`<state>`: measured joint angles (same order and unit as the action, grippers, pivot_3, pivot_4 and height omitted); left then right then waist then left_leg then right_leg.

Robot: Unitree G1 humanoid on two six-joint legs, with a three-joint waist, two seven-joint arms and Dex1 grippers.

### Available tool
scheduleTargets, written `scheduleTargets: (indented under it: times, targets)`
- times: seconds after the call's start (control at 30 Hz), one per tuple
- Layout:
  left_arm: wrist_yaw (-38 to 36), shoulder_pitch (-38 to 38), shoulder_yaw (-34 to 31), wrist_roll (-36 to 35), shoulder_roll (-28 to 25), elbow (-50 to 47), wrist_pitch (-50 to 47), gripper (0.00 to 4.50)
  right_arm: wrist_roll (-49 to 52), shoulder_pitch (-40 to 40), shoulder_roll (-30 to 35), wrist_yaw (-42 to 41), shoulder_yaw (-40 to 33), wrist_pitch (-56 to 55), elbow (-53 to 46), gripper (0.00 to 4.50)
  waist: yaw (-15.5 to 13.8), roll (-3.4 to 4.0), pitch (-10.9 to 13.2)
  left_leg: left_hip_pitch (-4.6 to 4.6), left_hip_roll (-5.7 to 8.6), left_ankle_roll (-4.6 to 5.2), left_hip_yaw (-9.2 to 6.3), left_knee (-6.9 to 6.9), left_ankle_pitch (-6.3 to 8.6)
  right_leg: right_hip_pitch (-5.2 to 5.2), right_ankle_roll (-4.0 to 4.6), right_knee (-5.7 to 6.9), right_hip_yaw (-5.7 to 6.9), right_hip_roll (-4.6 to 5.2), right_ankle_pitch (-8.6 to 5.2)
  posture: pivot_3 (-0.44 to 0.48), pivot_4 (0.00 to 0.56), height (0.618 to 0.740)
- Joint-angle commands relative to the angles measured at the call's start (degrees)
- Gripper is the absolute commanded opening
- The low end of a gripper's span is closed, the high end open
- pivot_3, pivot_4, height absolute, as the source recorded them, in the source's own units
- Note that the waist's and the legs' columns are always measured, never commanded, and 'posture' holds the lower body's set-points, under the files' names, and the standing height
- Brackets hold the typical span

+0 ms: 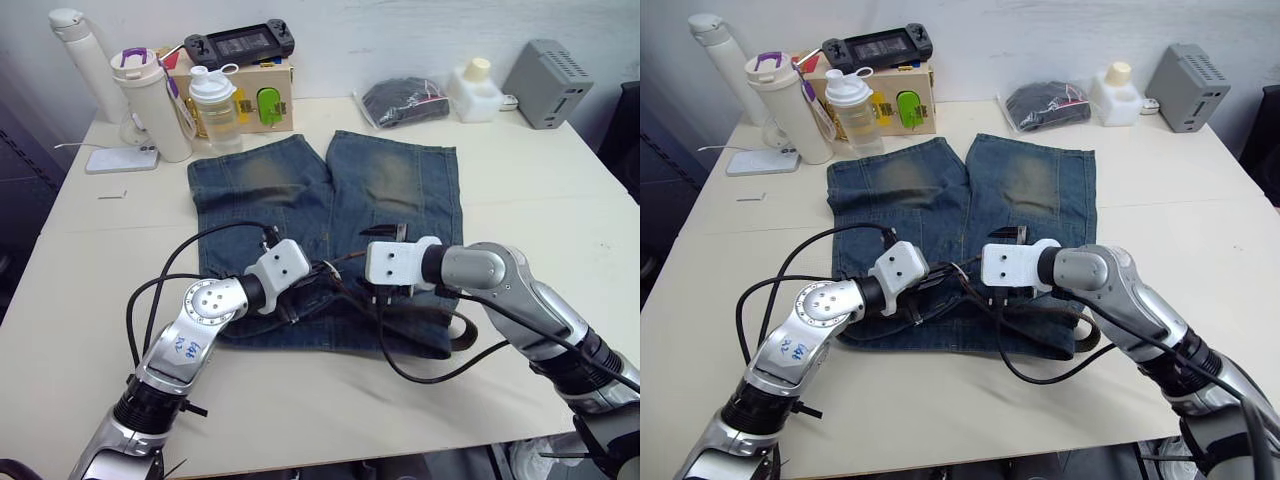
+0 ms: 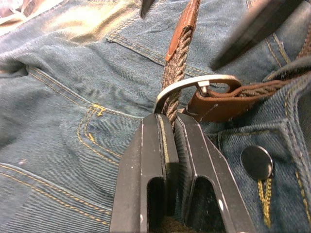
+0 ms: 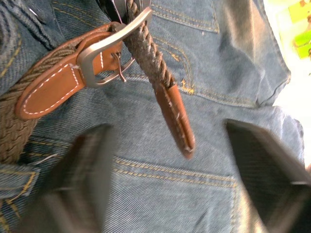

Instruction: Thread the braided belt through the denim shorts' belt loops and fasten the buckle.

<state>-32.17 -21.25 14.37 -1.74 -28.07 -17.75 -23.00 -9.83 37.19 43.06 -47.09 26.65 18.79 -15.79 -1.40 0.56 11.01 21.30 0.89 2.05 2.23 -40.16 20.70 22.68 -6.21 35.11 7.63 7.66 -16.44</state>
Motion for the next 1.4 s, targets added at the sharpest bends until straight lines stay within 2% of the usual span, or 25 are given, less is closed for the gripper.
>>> scheduleTargets:
  times: [0.03,0.1,0.17,0.27,0.33,0.37,0.43,0.53,0.6,0.67,0.73,0.77,0.83,1.03,1.13,1.23,1.4]
  targets:
    - [0.0,-0.3,-0.4,1.5,-0.2,-1.5,2.0,0.0,-1.2,0.8,-1.3,-0.9,-1.3,-1.0,-0.5,1.75,0.0,0.0,0.0,0.0,0.0,0.0,0.0,0.0,0.0,0.0,0.0,0.0,0.0,0.0,0.0,0.0,0.15,0.69]
    - [0.0,-0.2,-0.5,1.8,-0.1,-1.4,2.3,0.0,-1.6,0.7,-1.9,-1.2,-1.4,-0.9,-0.5,0.69,0.0,0.0,0.0,0.0,0.0,0.0,0.0,-0.01,0.0,0.0,0.0,0.01,0.0,0.0,0.0,0.0,0.15,0.69]
    - [0.0,-0.2,-0.7,2.0,0.0,-1.2,2.7,0.0,-2.0,0.2,-2.4,-1.4,-1.6,-0.8,-0.7,0.07,0.0,0.0,0.0,0.0,0.0,0.0,0.0,-0.01,0.0,0.0,0.0,0.02,0.0,0.0,0.0,0.0,0.15,0.69]
    - [0.1,0.0,-1.3,2.0,0.4,-1.0,3.2,0.0,-2.3,-0.4,-3.1,-1.6,-1.9,-0.2,-1.3,0.07,0.0,0.0,0.0,0.0,0.0,0.0,-0.01,-0.01,0.0,0.0,0.0,0.02,0.0,0.0,0.0,0.0,0.15,0.69]
    - [-0.6,0.5,-2.3,0.4,0.9,-1.4,2.7,0.81,-2.4,-0.7,-3.4,-1.6,-2.2,0.5,-1.7,0.0,0.0,0.0,0.0,0.0,0.0,0.0,-0.01,-0.01,0.0,0.0,0.0,0.02,0.0,0.0,0.0,0.0,0.15,0.69]
    - [-1.5,0.9,-3.0,-1.3,1.1,-2.0,2.0,1.02,-2.4,-0.9,-3.6,-1.6,-2.4,0.8,-1.9,0.0,0.0,0.0,0.0,0.0,0.0,0.0,-0.01,-0.01,0.0,0.0,0.0,0.02,0.0,0.0,0.0,0.0,0.15,0.69]
    - [-2.5,1.0,-4.9,-4.2,1.6,-2.6,0.2,1.89,-2.7,-1.3,-3.8,-1.5,-2.9,1.4,-2.2,0.0,0.0,0.0,0.0,0.0,0.0,0.0,-0.02,-0.01,0.0,0.0,0.0,0.02,-0.01,0.0,0.0,0.0,0.15,0.69]
    - [-8.0,1.3,-11.0,-14.5,0.5,-2.8,-6.0,3.33,-2.7,-2.0,-3.9,-0.9,-4.3,3.0,-2.9,0.0,0.1,0.0,0.0,0.0,-0.01,0.0,-0.03,-0.02,0.0,0.0,0.0,0.03,-0.03,0.01,0.0,0.0,0.15,0.69]
    - [-11.3,1.3,-14.9,-20.2,-0.6,-1.5,-8.7,4.05,-2.7,-2.3,-4.0,-0.7,-5.0,3.6,-3.2,0.0,0.1,0.0,0.0,0.0,-0.02,0.0,-0.04,-0.02,0.0,0.0,0.0,0.03,-0.02,0.01,0.0,0.0,0.15,0.69]
    - [-14.7,1.0,-17.8,-23.9,-2.5,1.2,-10.6,4.05,-2.9,-2.7,-4.1,-0.4,-5.7,4.0,-3.6,0.0,0.2,0.0,0.0,0.0,-0.03,0.0,-0.06,-0.03,0.0,0.0,0.0,0.02,-0.02,0.01,0.0,0.0,0.15,0.69]
    - [-15.7,-0.5,-19.2,-23.4,-4.0,6.6,-9.3,4.05,-3.0,-3.3,-4.1,0.1,-6.2,4.3,-4.0,0.0,0.1,0.01,0.0,0.0,-0.03,0.0,-0.06,-0.02,0.0,0.0,0.01,0.02,-0.02,-0.01,0.0,0.0,0.15,0.69]
    - [-15.5,-1.2,-19.4,-22.9,-4.4,8.6,-8.7,3.48,-3.0,-3.4,-4.1,0.2,-6.3,4.4,-4.2,0.0,0.0,0.01,0.0,-0.01,-0.02,0.0,-0.07,-0.03,0.0,-0.01,0.01,0.04,0.0,0.0,0.0,0.0,0.15,0.69]
    - [-15.1,-2.8,-19.0,-21.5,-4.7,13.4,-7.5,2.75,-3.2,-4.0,-4.1,0.5,-6.7,4.6,-4.8,0.0,-0.1,0.0,0.0,-0.01,0.0,0.0,-0.06,-0.05,0.0,-0.02,0.01,0.04,0.05,-0.02,0.0,0.0,0.15,0.69]
    - [-15.6,-3.5,-9.4,-7.5,-8.8,25.7,5.4,0.09,-2.4,-5.4,-4.4,1.9,-9.5,6.0,-7.6,0.0,0.1,0.0,0.0,-0.01,0.06,0.0,0.01,0.0,0.0,0.02,-0.01,0.04,0.14,-0.04,0.01,0.0,0.15,0.69]
    - [-16.9,-3.2,-7.4,-4.9,-9.7,27.8,9.1,0.09,-0.2,-6.6,-4.2,2.5,-14.1,6.2,-9.5,0.0,0.1,0.0,0.0,-0.02,0.03,0.0,0.04,0.0,0.0,0.03,-0.01,0.07,0.13,-0.04,0.01,0.0,0.15,0.69]
    - [-17.5,-2.9,-6.2,-2.9,-10.2,29.5,12.1,0.09,2.8,-8.3,-0.5,1.4,-22.4,5.3,-10.9,0.0,-0.1,0.0,0.0,-0.03,0.05,0.0,0.03,-0.02,0.0,0.02,-0.01,0.1,0.11,-0.01,0.01,0.0,0.15,0.69]
    - [-17.5,-3.2,-6.5,-3.0,-9.8,31.0,14.4,0.09,6.8,-9.1,4.2,0.8,-30.5,2.6,-9.8,0.0,0.0,0.0,0.0,-0.04,0.1,0.03,0.05,-0.02,-0.01,0.01,-0.03,0.12,0.11,0.04,0.02,0.0,0.15,0.69]
